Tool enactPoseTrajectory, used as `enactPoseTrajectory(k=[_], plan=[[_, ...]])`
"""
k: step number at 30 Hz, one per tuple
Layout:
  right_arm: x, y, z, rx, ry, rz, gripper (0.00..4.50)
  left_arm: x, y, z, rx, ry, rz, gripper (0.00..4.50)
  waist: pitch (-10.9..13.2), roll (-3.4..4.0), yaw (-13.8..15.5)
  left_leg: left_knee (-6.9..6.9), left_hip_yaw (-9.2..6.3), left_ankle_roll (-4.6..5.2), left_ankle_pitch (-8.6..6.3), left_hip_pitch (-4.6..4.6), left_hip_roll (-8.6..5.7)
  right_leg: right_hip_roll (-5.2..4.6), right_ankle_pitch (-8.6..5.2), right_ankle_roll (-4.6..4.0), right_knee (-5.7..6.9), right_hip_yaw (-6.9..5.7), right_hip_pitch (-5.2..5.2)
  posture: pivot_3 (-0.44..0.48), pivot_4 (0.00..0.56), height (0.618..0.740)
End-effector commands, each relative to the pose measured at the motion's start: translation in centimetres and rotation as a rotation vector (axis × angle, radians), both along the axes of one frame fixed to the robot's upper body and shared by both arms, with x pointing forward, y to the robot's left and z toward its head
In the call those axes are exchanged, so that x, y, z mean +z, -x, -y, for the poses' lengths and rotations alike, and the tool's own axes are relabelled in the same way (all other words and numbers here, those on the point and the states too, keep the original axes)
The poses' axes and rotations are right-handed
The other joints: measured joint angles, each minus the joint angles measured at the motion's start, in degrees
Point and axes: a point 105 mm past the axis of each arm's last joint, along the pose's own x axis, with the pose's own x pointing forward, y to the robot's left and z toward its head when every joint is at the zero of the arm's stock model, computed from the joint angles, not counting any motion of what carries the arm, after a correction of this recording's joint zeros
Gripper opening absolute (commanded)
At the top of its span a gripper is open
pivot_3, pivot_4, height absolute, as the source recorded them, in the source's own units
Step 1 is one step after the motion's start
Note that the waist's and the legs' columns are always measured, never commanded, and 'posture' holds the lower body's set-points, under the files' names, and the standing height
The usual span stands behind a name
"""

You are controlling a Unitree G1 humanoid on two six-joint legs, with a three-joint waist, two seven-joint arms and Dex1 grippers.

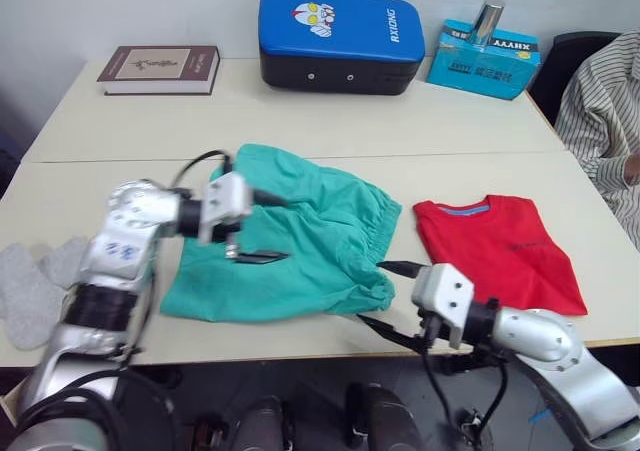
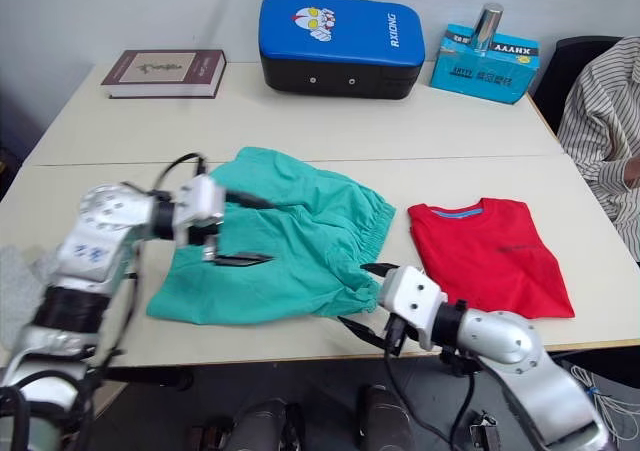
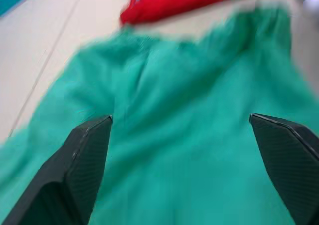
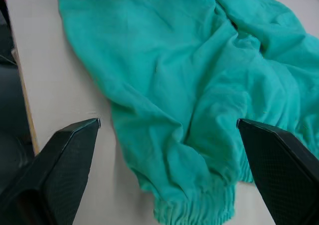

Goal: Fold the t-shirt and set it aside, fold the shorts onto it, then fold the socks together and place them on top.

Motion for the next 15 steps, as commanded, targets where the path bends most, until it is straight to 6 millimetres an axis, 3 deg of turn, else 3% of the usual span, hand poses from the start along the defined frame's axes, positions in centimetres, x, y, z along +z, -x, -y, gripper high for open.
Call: enactPoseTrajectory(k=[1,7,10,15], plan=[[-0.7,-0.9,0.3,-0.062,0.051,0.039,4.50,-0.6,2.8,-1.5,-0.031,-0.053,0.046,4.47,0.01,-0.02,0.15,0.07,-0.02,0.02,-0.03,-0.08,0.02,0.01,0.00,0.00,0.01,-0.05,-0.01,0.000,0.150,0.740],[-1.7,-2.3,1.3,-0.062,0.171,0.076,4.50,-4.3,4.6,-4.8,0.071,-0.103,-0.009,4.47,0.02,-0.01,0.94,0.38,-0.02,0.21,-0.35,-0.14,0.03,-0.09,0.05,0.08,-0.12,-0.06,0.01,0.000,0.150,0.740],[-1.3,-3.0,1.7,-0.067,0.171,0.110,3.87,-5.3,4.5,-5.6,0.111,-0.130,-0.002,4.50,0.02,0.00,0.89,0.38,-0.05,0.14,-0.39,-0.13,0.07,-0.10,0.05,0.03,-0.09,-0.06,0.00,0.000,0.150,0.740],[-0.5,-3.8,1.9,-0.079,0.142,0.145,2.15,-6.7,3.6,-8.4,0.205,-0.209,0.034,4.50,0.02,0.03,0.61,0.36,0.04,0.02,-0.44,-0.06,0.19,0.01,-0.01,-0.08,0.02,-0.06,-0.03,0.000,0.150,0.740]])
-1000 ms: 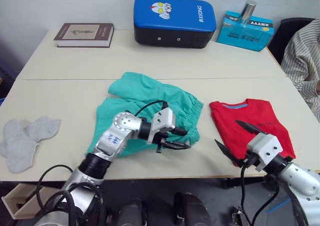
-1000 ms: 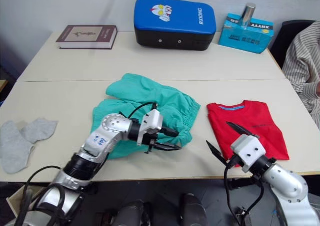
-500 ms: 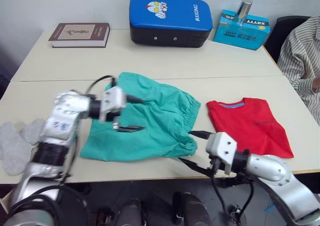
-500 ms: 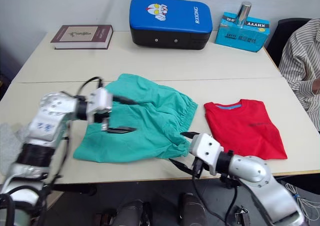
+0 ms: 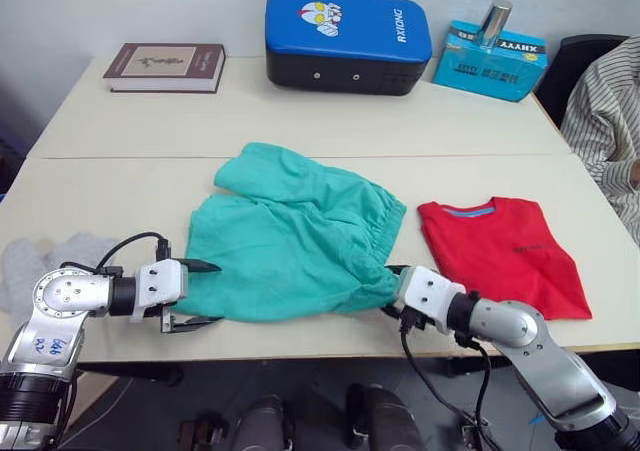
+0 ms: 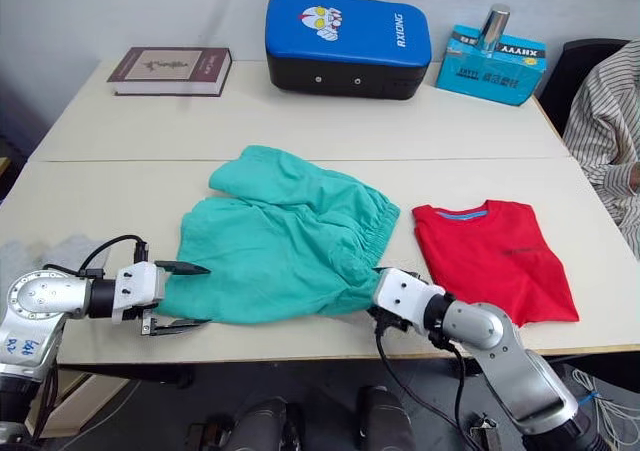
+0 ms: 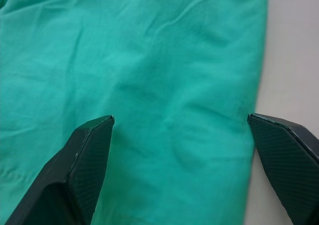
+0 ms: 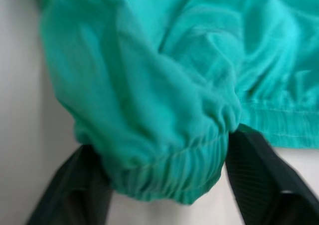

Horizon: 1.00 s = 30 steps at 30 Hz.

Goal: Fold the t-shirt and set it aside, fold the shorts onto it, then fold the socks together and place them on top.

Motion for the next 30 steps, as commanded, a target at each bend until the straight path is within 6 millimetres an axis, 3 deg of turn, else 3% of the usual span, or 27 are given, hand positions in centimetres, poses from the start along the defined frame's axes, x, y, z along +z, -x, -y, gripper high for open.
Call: enactPoseTrajectory(k=[1,6,10,12,15,18,22,25,30], plan=[[1.2,-0.3,-0.1,0.010,-0.024,0.055,1.72,-0.5,-0.9,-2.7,0.103,-0.062,0.044,4.10,-0.01,0.02,0.00,-0.02,0.02,-0.01,0.00,0.05,0.00,0.00,-0.01,-0.02,0.03,-0.02,0.00,0.000,0.150,0.740],[1.6,-0.7,0.0,-0.002,-0.065,0.065,0.03,-2.0,-0.6,-3.1,0.100,-0.085,0.008,2.67,-0.06,0.10,-0.02,-0.06,0.16,-0.02,0.01,0.19,0.02,0.02,-0.02,-0.03,0.13,-0.08,0.01,0.000,0.150,0.740],[1.9,-1.2,0.0,-0.005,-0.068,0.082,0.00,-3.0,-0.4,-2.9,0.103,-0.071,-0.034,1.43,-0.19,0.34,0.00,-0.06,0.22,-0.01,0.00,0.28,0.02,0.02,-0.02,-0.03,0.17,-0.05,0.03,0.000,0.150,0.740],[1.9,-1.3,0.2,-0.005,-0.068,0.080,0.00,-2.6,0.1,-2.3,0.094,-0.008,-0.073,0.82,-0.24,0.43,-0.02,-0.07,0.22,-0.01,0.00,0.30,0.02,0.02,-0.02,-0.03,0.17,-0.05,0.04,0.000,0.150,0.740],[1.9,-1.5,0.4,-0.007,-0.071,0.076,0.00,-0.2,-0.2,-1.1,0.123,0.162,-0.098,0.02,-0.23,0.43,-0.01,-0.08,0.25,-0.01,0.00,0.30,0.03,0.02,-0.02,-0.04,0.18,-0.01,0.03,0.000,0.150,0.740],[1.6,-1.4,0.1,0.006,-0.077,0.062,0.00,1.5,-0.3,-0.9,0.138,0.201,-0.111,0.70,-0.15,0.28,0.07,-0.06,0.23,-0.01,0.01,0.22,0.02,0.03,-0.02,-0.04,0.17,0.01,0.01,0.000,0.150,0.740],[1.3,-1.2,-0.4,0.020,-0.089,0.049,0.00,2.6,1.8,-0.4,0.039,0.169,-0.159,1.92,-0.11,0.24,-0.31,-0.07,0.24,-0.06,-0.02,0.19,0.04,0.05,-0.03,-0.03,0.13,0.04,-0.02,0.000,0.150,0.740],[1.2,-1.3,-0.4,0.023,-0.091,0.045,0.00,2.1,2.6,-1.0,0.005,0.087,-0.133,2.88,-0.11,0.25,-0.96,-0.09,0.27,-0.09,-0.04,0.19,0.06,0.07,-0.05,-0.07,0.12,0.05,-0.04,0.000,0.150,0.740],[1.2,-1.4,-0.7,0.032,-0.098,0.043,0.00,-0.2,2.3,-2.1,0.000,-0.046,-0.038,4.49,-0.11,0.25,-1.29,-0.12,0.26,-0.11,-0.05,0.20,0.07,0.07,-0.09,-0.13,0.11,0.06,-0.05,0.000,0.150,0.740]])
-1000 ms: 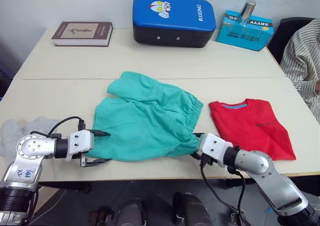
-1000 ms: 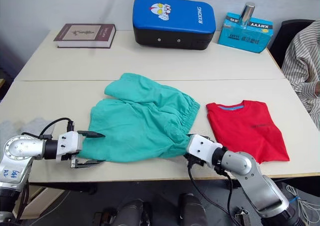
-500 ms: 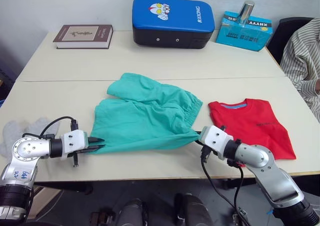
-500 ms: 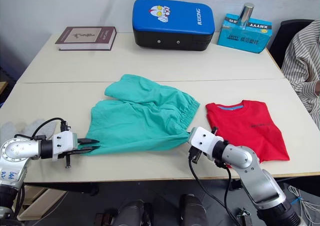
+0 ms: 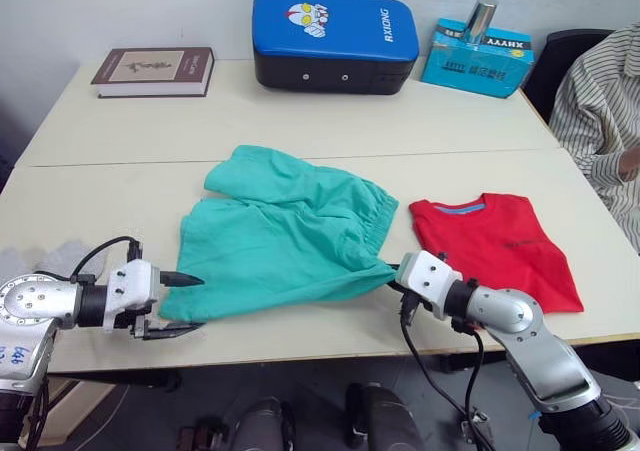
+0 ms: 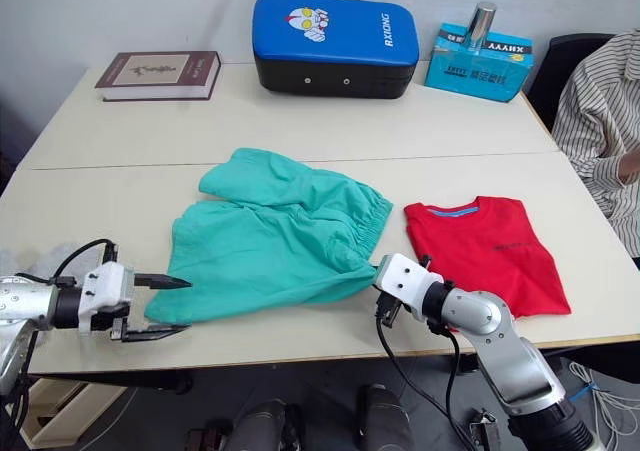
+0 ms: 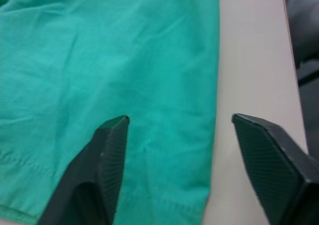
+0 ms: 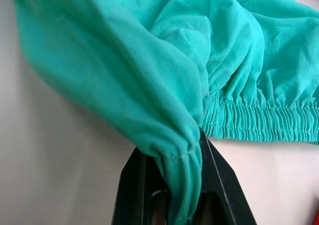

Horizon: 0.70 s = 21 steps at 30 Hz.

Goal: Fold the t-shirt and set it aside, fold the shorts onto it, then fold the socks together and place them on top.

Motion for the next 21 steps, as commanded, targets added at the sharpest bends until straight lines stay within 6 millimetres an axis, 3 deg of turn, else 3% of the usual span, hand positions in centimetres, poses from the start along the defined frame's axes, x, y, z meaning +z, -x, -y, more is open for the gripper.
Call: enactPoseTrajectory(k=[1,5,8,14,21], plan=[[0.9,-0.1,-0.4,0.023,-0.018,0.034,0.00,-1.1,-0.6,-0.5,0.002,-0.072,0.086,4.49,0.00,0.00,0.00,-0.01,0.00,0.00,0.00,-0.01,0.00,0.00,0.00,0.00,0.00,0.00,-0.01,0.000,0.150,0.740],[1.1,-0.1,-0.4,0.033,-0.017,0.035,0.00,-2.5,-1.4,-0.7,0.035,-0.077,0.104,4.49,-0.05,0.08,0.29,-0.01,-0.02,0.03,0.00,0.01,-0.03,-0.07,0.00,0.00,0.01,0.04,0.02,0.000,0.150,0.740],[1.1,-0.2,-0.4,0.045,-0.009,0.036,0.00,-3.5,-2.5,-1.0,0.063,-0.113,0.126,3.88,-0.17,0.29,0.86,-0.01,-0.06,0.07,0.02,0.11,-0.06,-0.11,0.01,0.01,0.04,0.05,0.12,0.000,0.150,0.740],[1.6,-0.7,-0.3,0.059,-0.006,0.053,0.00,-4.7,-4.9,-1.3,0.116,-0.158,0.159,2.14,-0.52,0.86,1.56,-0.02,-0.08,0.37,-0.02,0.25,-0.04,-0.09,0.04,-0.03,0.19,0.05,0.16,0.000,0.150,0.740],[1.6,-0.9,0.1,0.056,-0.005,0.058,0.00,-5.3,-5.3,-0.2,0.121,-0.071,0.098,0.03,-0.64,1.05,1.54,-0.02,-0.05,0.36,0.01,0.26,-0.05,-0.06,0.04,-0.03,0.23,-0.16,0.15,0.000,0.150,0.740]])
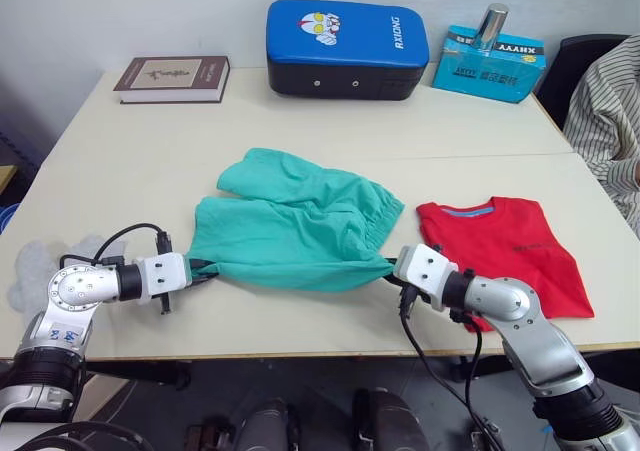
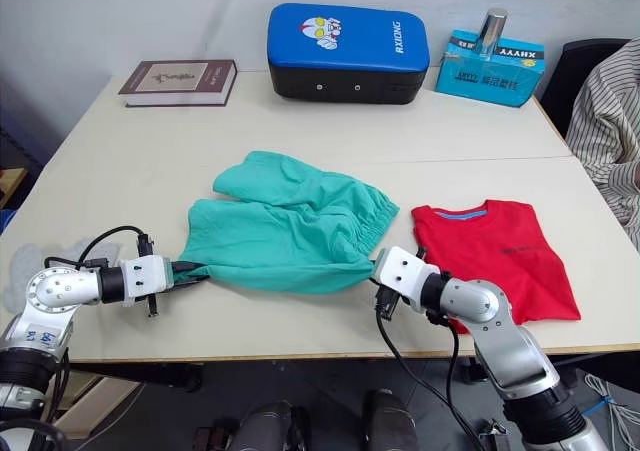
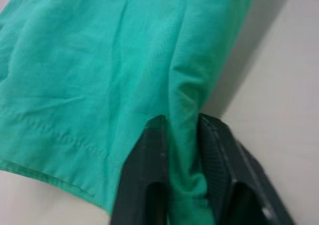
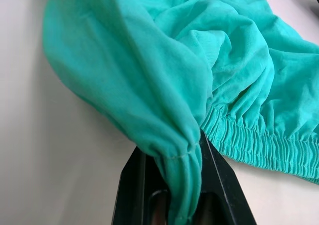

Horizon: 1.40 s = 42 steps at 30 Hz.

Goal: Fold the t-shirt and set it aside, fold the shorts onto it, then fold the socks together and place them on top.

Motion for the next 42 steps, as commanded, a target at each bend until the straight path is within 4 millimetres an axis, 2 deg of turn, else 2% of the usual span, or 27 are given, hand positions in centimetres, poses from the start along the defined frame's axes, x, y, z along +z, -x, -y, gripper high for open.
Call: enactPoseTrajectory(k=[1,3,6,8,11,14,16,17,18,19,20,22,23,25,27,28,30,31,33,35,36,38,39,42], plan=[[1.2,0.0,0.2,0.005,-0.019,0.050,0.00,-3.5,1.2,-0.4,0.034,0.002,-0.182,0.03,0.00,0.00,0.04,0.00,0.00,0.00,0.00,0.00,0.00,0.00,0.00,0.00,0.00,-0.03,0.00,0.000,0.150,0.740],[1.0,0.1,0.3,0.010,-0.021,0.045,0.00,-4.0,2.4,-0.1,-0.008,0.020,-0.261,0.03,-0.01,0.01,0.00,0.00,-0.01,0.01,0.00,0.00,0.00,0.00,0.00,0.00,0.00,-0.12,0.01,0.000,0.150,0.740],[0.9,0.5,0.6,0.030,-0.016,0.043,0.00,-2.2,4.0,0.6,-0.044,0.181,-0.351,0.03,-0.04,0.05,-0.39,0.00,0.03,-0.05,-0.03,-0.02,0.01,0.02,0.00,0.00,-0.04,-0.15,-0.01,0.000,0.150,0.740],[1.1,0.9,1.2,0.047,-0.010,0.040,0.00,-0.4,6.3,1.1,-0.098,0.266,-0.456,0.03,0.01,-0.03,-1.37,-0.02,0.11,-0.28,0.00,-0.08,0.04,0.06,-0.04,0.05,-0.10,-0.11,-0.06,0.000,0.150,0.740],[0.5,2.4,2.3,0.122,0.037,-0.020,0.00,1.3,10.5,1.7,-0.160,0.271,-0.639,0.03,0.30,-0.52,-2.24,-0.03,0.22,-0.23,-0.10,-0.17,0.05,0.06,-0.10,0.14,-0.11,0.04,-0.07,0.000,0.150,0.740],[-0.5,4.3,3.8,0.197,0.091,-0.152,0.00,2.6,13.0,2.9,-0.185,0.296,-0.746,0.03,0.53,-0.84,-1.92,0.01,0.18,-0.20,-0.19,-0.23,0.07,0.05,-0.14,0.19,-0.43,0.19,-0.05,0.000,0.150,0.740],[-0.8,5.8,4.4,0.265,0.104,-0.260,0.00,3.0,13.6,3.3,-0.184,0.281,-0.761,0.03,0.63,-0.86,-1.38,0.05,0.15,-0.14,-0.24,-0.21,0.04,0.01,-0.14,0.21,-0.48,0.22,0.00,0.000,0.150,0.740],[-0.9,6.3,4.6,0.287,0.109,-0.304,0.00,3.3,13.0,3.4,-0.169,0.286,-0.725,0.03,0.69,-0.80,-1.16,0.05,0.13,-0.11,-0.30,-0.19,0.02,-0.02,-0.13,0.22,-0.49,0.21,0.02,0.000,0.150,0.740],[-0.8,6.6,4.8,0.307,0.114,-0.331,0.00,3.7,11.9,3.5,-0.142,0.309,-0.673,0.03,0.71,-0.78,-0.97,0.06,0.11,-0.09,-0.28,-0.18,-0.01,-0.04,-0.10,0.27,-0.49,0.21,0.03,0.000,0.150,0.740],[-0.1,6.1,4.8,0.315,0.103,-0.325,0.00,4.7,9.7,3.4,-0.096,0.351,-0.582,0.03,0.72,-0.79,-0.74,0.06,0.10,-0.02,-0.28,-0.16,-0.01,-0.05,-0.06,0.25,-0.49,0.22,0.04,0.000,0.150,0.740],[0.9,5.4,4.6,0.322,0.085,-0.295,0.00,5.7,7.5,3.3,-0.053,0.385,-0.496,0.03,0.76,-0.85,-0.39,0.05,0.09,0.03,-0.40,-0.14,0.02,-0.04,-0.03,0.20,-0.49,0.21,0.05,0.000,0.150,0.740],[3.8,2.2,4.1,0.292,0.039,-0.163,0.00,8.2,2.9,2.8,0.021,0.414,-0.288,0.03,0.87,-0.94,-0.06,0.05,0.03,-0.17,-0.25,-0.13,0.08,0.02,0.09,0.00,-0.46,0.16,0.05,0.000,0.150,0.740],[4.7,1.3,3.9,0.287,0.028,-0.126,0.00,8.8,1.7,2.7,0.039,0.419,-0.239,0.03,0.94,-0.98,-0.07,0.06,0.03,-0.20,-0.09,-0.14,0.08,0.05,0.20,-0.06,-0.44,0.14,0.04,0.000,0.150,0.740],[9.5,-3.6,3.5,0.187,-0.015,0.109,0.00,12.5,-3.2,2.0,0.144,0.443,-0.022,0.03,0.94,-1.01,-0.27,-0.01,0.03,-0.33,0.17,-0.25,0.09,0.11,0.45,-0.10,-0.43,0.12,-0.09,0.000,0.150,0.740],[16.4,-8.8,3.3,0.036,-0.062,0.397,0.00,18.1,-7.9,0.8,0.286,0.458,0.256,0.03,1.12,-1.08,-0.42,0.01,0.16,-0.59,0.59,-0.19,0.09,0.28,0.50,-0.12,-0.21,-0.08,-0.16,0.000,0.150,0.740],[18.7,-10.0,3.1,-0.004,-0.074,0.485,0.00,19.8,-9.1,0.4,0.332,0.464,0.334,0.03,1.16,-1.13,-0.50,0.01,0.27,-0.58,0.69,-0.34,0.04,0.32,0.51,-0.12,-0.09,-0.18,-0.42,0.000,0.150,0.740],[25.4,-12.2,3.4,-0.154,-0.159,0.707,0.00,25.8,-10.6,-0.8,0.425,0.532,0.576,0.03,1.15,-1.16,-1.05,-0.04,0.44,-0.60,1.00,-1.02,-0.04,0.40,0.53,-0.11,0.22,-0.13,-1.22,0.000,0.150,0.740],[28.7,-12.5,3.5,-0.228,-0.194,0.819,0.00,29.0,-10.4,-1.4,0.466,0.577,0.706,0.03,1.16,-1.21,-1.50,-0.17,0.51,-0.62,1.03,-1.30,-0.06,0.39,0.52,-0.12,0.35,-0.19,-1.57,0.000,0.150,0.740],[32.5,-12.3,3.4,-0.296,-0.236,0.949,0.00,32.7,-9.9,-2.2,0.513,0.633,0.847,0.03,1.16,-1.24,-1.96,-0.24,0.65,-0.55,0.97,-2.01,-0.17,0.19,0.51,-0.14,0.42,-0.67,-2.42,0.000,0.150,0.740],[36.5,-10.8,2.6,-0.311,-0.295,1.098,0.00,37.1,-8.0,-2.3,0.496,0.613,1.016,0.03,1.16,-1.25,-2.82,-0.40,0.74,-0.44,0.93,-2.28,-0.56,-0.10,0.53,-0.11,0.79,-1.19,-2.99,0.000,0.150,0.740],[37.6,-10.2,2.1,-0.301,-0.314,1.149,0.00,39.0,-6.6,-2.5,0.481,0.589,1.109,0.03,1.16,-1.25,-3.29,-0.64,0.73,-0.38,0.89,-2.25,-0.73,-0.16,0.52,-0.11,0.84,-1.38,-3.03,0.000,0.150,0.740],[37.7,-10.1,1.5,-0.280,-0.315,1.165,0.00,40.4,-5.4,-2.6,0.456,0.547,1.181,0.03,1.16,-1.25,-4.36,-0.97,0.72,-0.30,0.85,-2.22,-0.87,-0.23,0.53,-0.09,0.79,-1.60,-3.12,0.000,0.150,0.740],[36.8,-10.6,1.2,-0.260,-0.299,1.132,0.00,40.4,-5.1,-2.5,0.431,0.517,1.184,0.03,1.16,-1.25,-4.78,-0.99,0.71,-0.23,0.80,-2.20,-0.87,-0.24,0.53,-0.08,0.80,-1.79,-3.06,0.000,0.150,0.740],[32.2,-12.6,0.1,-0.173,-0.252,0.956,0.00,38.6,-4.5,-2.4,0.304,0.424,1.108,0.03,1.16,-1.25,-5.32,-1.03,0.72,-0.20,0.79,-2.03,-0.86,-0.25,0.53,-0.04,0.78,-2.22,-2.80,0.000,0.150,0.740]])
